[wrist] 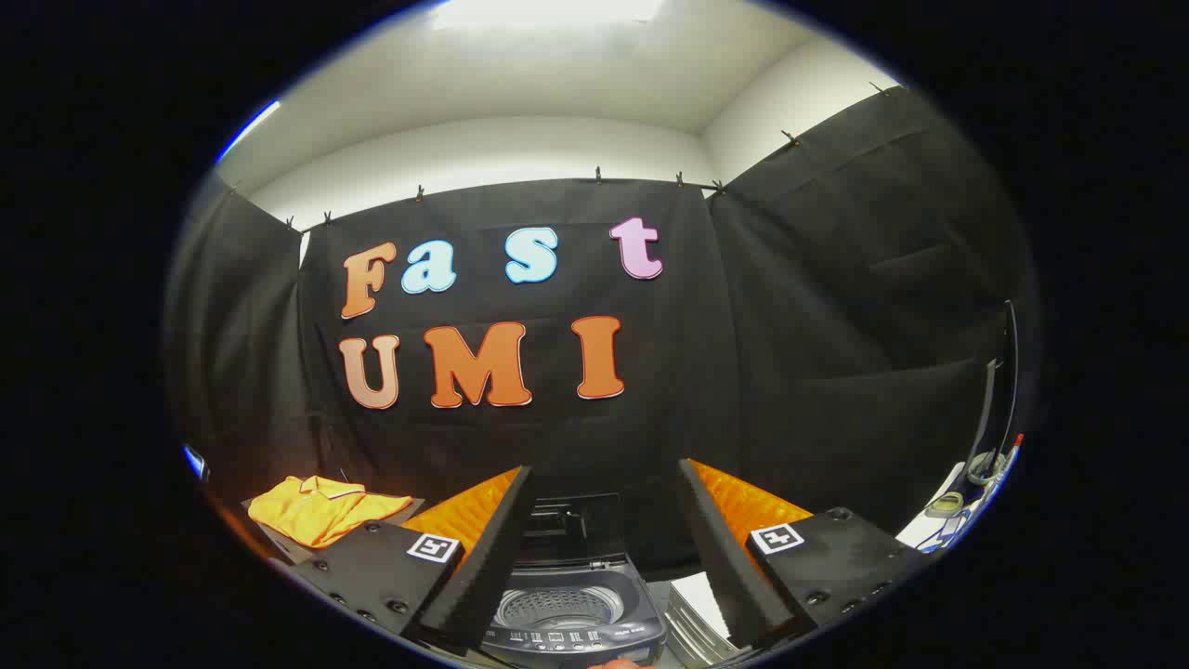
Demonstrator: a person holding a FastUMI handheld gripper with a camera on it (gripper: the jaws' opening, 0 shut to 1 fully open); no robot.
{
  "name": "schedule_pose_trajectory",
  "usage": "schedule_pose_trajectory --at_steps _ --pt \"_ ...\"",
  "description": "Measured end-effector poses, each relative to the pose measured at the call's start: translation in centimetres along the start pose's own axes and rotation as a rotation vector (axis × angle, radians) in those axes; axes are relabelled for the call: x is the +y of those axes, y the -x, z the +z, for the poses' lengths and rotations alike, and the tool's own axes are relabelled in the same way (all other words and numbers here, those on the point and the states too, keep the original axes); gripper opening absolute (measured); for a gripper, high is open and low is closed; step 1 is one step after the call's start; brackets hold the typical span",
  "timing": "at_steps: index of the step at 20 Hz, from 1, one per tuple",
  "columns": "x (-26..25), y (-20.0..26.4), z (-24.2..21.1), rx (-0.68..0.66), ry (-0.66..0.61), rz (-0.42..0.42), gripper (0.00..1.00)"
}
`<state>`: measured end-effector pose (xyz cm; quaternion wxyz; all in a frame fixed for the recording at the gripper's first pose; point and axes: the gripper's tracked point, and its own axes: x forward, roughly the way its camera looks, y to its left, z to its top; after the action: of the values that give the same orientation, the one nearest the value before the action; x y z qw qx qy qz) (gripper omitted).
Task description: Put the clothes into the washing machine and then close the washing machine lid.
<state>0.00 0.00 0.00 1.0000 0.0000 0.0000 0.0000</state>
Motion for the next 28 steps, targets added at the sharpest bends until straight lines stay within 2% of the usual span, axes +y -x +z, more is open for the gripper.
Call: schedule_pose_trajectory --at_steps 12,28 --pt "0.3 -1.5 0.5 -0.012 0.054 -0.008 0.98" --pt "-0.5 -1.7 0.2 -0.010 0.025 -0.020 0.98"
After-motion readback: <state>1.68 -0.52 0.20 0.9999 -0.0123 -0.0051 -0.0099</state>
